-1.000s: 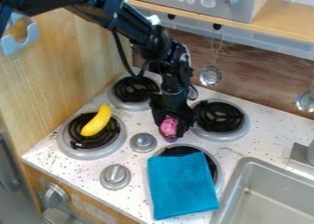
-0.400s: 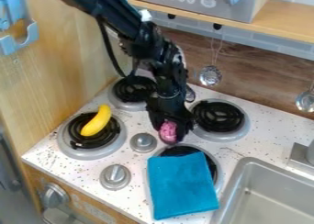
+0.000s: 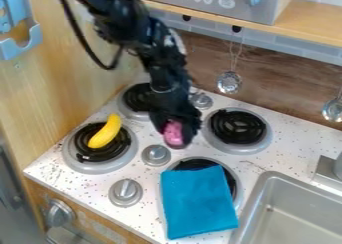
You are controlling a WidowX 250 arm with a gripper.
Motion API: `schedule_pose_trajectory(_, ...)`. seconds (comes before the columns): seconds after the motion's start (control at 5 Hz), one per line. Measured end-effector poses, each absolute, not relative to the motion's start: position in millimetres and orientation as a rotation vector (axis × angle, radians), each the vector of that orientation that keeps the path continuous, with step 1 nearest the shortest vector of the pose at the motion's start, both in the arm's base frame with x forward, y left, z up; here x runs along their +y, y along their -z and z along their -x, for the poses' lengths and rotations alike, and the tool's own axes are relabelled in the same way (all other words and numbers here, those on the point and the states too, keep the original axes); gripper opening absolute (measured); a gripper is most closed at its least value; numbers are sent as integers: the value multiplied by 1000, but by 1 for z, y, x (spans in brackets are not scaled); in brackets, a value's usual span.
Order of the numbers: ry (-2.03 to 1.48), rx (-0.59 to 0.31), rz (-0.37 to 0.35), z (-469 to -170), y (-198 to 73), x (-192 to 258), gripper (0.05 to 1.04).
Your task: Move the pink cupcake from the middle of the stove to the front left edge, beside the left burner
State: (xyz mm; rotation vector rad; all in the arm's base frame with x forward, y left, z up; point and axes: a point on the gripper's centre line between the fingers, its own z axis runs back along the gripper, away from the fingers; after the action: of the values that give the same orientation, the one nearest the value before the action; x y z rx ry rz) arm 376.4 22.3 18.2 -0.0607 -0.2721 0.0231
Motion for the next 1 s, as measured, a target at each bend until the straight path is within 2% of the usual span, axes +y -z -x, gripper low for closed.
schedule_pose_trajectory(0.4, -103, -202, 52, -324, -32, 70, 874)
schedule_pose_trajectory(0.6, -122, -136, 42, -299, -25, 91, 874)
schedule_pose_trajectory(1.0, -113, -53, -1, -279, -6, 113, 874)
